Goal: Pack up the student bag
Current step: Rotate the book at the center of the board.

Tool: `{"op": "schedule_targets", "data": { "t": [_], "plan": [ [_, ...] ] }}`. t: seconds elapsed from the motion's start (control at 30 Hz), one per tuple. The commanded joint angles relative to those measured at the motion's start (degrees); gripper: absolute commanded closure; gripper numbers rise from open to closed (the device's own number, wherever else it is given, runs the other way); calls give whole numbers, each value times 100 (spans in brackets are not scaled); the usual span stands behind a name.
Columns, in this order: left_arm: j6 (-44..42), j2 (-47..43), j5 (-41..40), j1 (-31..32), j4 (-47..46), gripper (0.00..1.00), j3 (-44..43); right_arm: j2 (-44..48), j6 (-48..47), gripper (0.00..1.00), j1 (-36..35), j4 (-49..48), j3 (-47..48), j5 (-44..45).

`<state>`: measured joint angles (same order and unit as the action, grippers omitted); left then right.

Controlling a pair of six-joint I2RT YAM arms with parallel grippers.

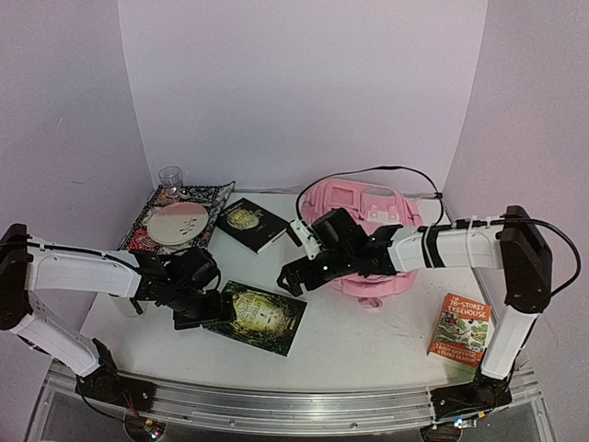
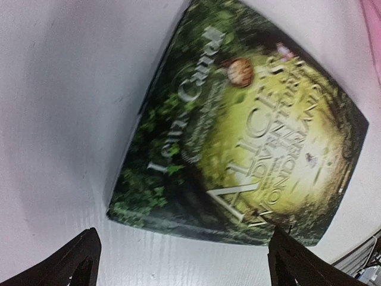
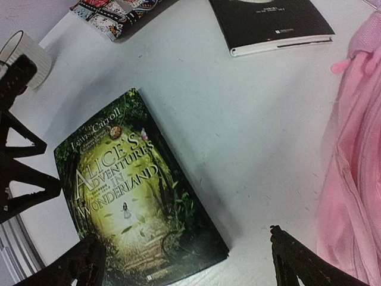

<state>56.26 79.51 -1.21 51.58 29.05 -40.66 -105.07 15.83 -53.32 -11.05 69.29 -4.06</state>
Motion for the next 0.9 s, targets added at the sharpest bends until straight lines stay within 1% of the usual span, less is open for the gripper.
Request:
{"op": "schedule_targets", "data": {
  "t": [0.0,0.07,0.2,0.33,0.47,0.67,0.87],
  "plan": [
    [582,-187,440,-134,-60,1,225,-550,-100,4,-11,304,547,-215],
    [602,-124,508,-173,-210,1,324,-735,-89,4,-12,333,673,-228],
    [606,182,843,-197,-888,3,435,-1058,-53,6,-7,384,865,-412],
    [513,668,1116,-201,-1349,6,284,-1251,47,7,-7,424,820,-578],
    [380,970,1128,-212,-1534,7,45,-1308,180,9,-19,425,591,-810],
    [-23,1459,910,-408,-1584,7,-444,-929,530,13,-251,309,-189,-994],
    [-680,2317,994,-771,-1622,7,-1328,-330,1037,14,-648,-25,-930,-1191]
  ]
}}
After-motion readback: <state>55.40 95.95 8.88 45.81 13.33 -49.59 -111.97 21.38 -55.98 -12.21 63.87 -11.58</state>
